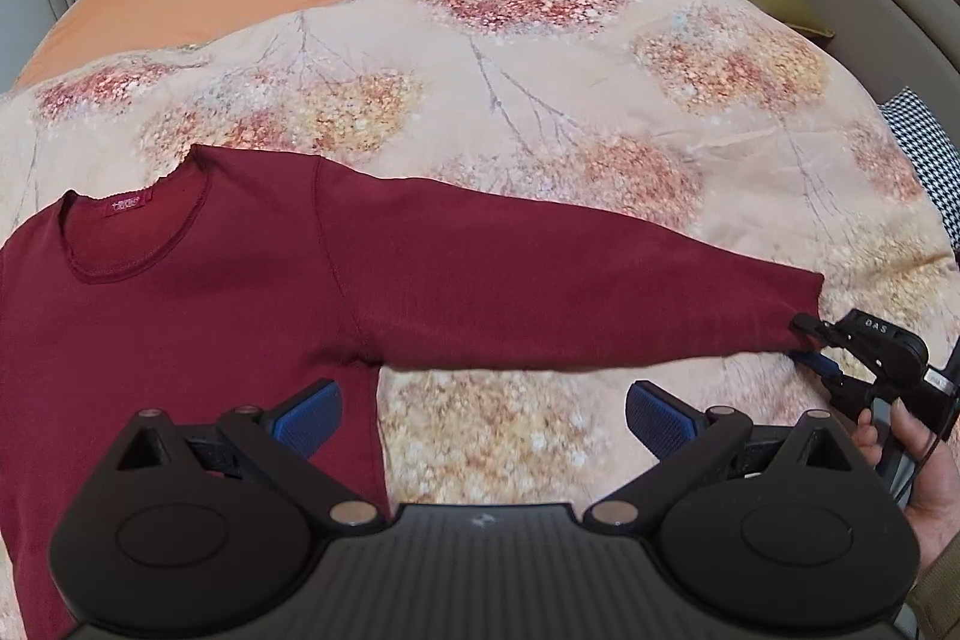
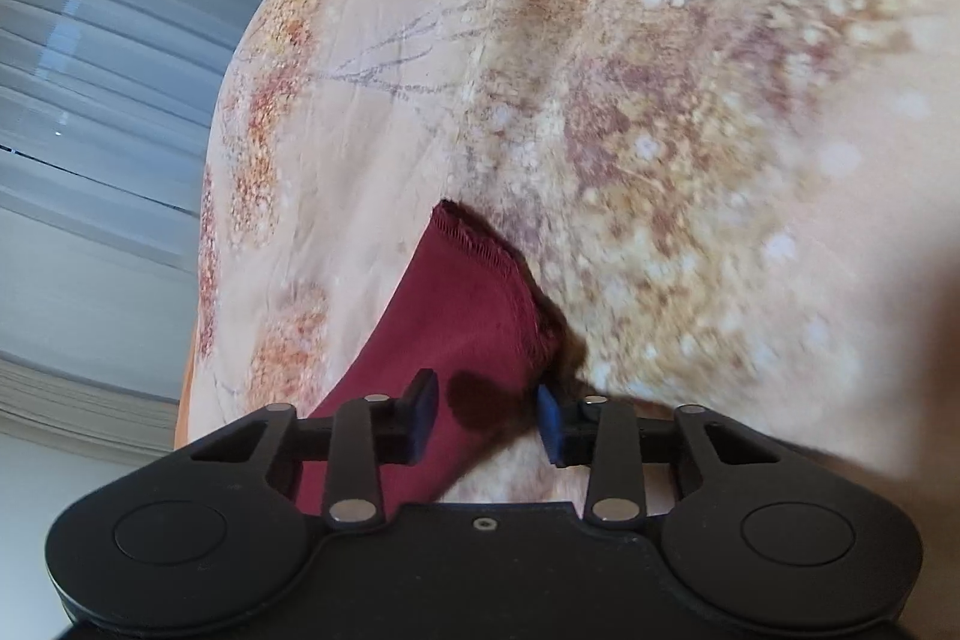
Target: Fold small clothes
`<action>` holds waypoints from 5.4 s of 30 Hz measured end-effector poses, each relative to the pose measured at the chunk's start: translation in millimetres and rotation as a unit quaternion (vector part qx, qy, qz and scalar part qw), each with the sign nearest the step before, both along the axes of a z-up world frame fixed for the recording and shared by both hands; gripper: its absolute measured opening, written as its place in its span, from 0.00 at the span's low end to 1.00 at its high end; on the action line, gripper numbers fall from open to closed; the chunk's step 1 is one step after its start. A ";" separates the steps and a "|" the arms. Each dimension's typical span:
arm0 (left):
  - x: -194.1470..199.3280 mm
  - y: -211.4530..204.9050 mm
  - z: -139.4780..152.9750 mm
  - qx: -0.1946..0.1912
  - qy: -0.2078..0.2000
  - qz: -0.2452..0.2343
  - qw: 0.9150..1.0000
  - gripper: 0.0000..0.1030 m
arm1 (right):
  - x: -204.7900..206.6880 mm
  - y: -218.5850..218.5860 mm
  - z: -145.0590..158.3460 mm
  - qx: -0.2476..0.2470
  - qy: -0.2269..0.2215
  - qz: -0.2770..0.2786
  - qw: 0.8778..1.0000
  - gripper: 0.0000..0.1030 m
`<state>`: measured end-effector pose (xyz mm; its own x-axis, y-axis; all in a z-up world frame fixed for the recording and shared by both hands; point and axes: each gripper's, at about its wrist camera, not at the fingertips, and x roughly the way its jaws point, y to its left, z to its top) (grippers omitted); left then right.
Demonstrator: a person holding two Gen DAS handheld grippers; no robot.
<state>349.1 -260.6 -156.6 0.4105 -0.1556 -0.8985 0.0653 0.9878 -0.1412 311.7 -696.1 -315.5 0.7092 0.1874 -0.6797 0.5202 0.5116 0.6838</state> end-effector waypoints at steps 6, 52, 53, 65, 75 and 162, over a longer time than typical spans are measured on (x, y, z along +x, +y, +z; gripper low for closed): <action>18.4 15.9 -10.8 -0.018 0.014 0.028 0.999 1.00 | 13.7 5.5 22.6 -0.043 -0.029 0.023 0.998 0.07; 29.7 369.0 -138.6 -0.250 0.074 0.116 0.958 0.94 | -1.9 526.7 75.6 -0.214 -0.081 0.560 0.796 0.31; 31.6 365.5 -143.5 -0.245 0.076 0.111 0.960 0.92 | -7.2 513.4 77.7 -0.214 -0.078 0.555 0.800 0.31; 28.0 342.4 -163.3 -0.236 0.044 0.101 0.965 0.08 | 20.0 389.3 89.7 -0.189 -0.065 0.433 0.879 0.31; 16.2 418.7 -98.8 -0.182 -0.068 0.212 0.958 0.07 | 127.6 320.3 65.3 -0.125 -0.068 0.346 0.927 0.31; -115.7 430.1 -68.0 -0.166 -0.059 0.269 0.947 0.87 | 30.3 370.4 129.8 -0.059 -0.142 0.394 0.906 0.99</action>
